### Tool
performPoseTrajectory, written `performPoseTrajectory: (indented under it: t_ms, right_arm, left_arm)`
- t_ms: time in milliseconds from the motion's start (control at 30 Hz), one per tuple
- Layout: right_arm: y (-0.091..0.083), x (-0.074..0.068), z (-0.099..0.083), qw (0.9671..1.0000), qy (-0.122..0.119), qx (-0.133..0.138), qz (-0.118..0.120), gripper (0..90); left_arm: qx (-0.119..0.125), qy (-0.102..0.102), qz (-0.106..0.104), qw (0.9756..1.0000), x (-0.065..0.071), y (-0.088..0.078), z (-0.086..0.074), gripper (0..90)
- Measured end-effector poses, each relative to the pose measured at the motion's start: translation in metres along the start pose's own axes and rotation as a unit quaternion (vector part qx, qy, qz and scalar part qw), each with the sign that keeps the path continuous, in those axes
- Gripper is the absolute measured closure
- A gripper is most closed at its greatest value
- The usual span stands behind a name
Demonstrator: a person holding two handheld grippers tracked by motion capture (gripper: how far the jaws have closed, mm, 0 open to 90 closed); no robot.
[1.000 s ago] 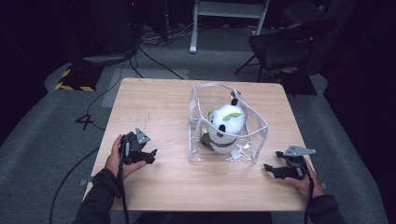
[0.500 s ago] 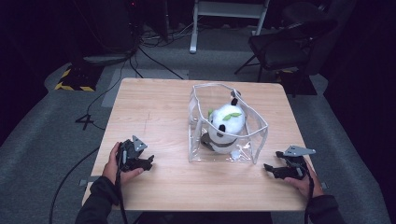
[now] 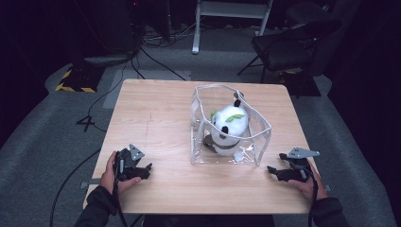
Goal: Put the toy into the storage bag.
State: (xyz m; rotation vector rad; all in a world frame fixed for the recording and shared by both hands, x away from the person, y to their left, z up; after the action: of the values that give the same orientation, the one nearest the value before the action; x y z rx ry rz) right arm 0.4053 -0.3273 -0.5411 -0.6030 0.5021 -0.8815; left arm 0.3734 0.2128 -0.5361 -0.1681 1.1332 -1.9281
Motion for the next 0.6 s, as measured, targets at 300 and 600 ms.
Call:
performPoseTrajectory:
  t_ms: [300,600]
  right_arm:
    - [0.000,0.000,0.000,1.0000,0.000,0.000,0.000,17.1]
    - [0.000,0.000,0.000,1.0000,0.000,0.000,0.000,17.1]
  left_arm:
    - [0.021,-0.035,-0.013,0.9991,0.002,-0.005,-0.013,16.1]
    - [0.045,-0.090,-0.034,0.9943,0.003,-0.015,-0.036,16.0]
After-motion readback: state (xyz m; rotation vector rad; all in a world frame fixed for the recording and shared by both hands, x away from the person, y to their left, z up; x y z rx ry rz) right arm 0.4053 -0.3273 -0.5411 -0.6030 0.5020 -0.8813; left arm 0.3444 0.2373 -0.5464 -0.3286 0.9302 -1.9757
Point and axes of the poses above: each handheld gripper's, and its own axes: y roughly forward along the jaws, z roughly out of its top, x roughly to its right, the point moved 5 cm from there along y, roughly forward along the jaws, and after that the axes turned 13 degrees about y, right-handed, at the moved point
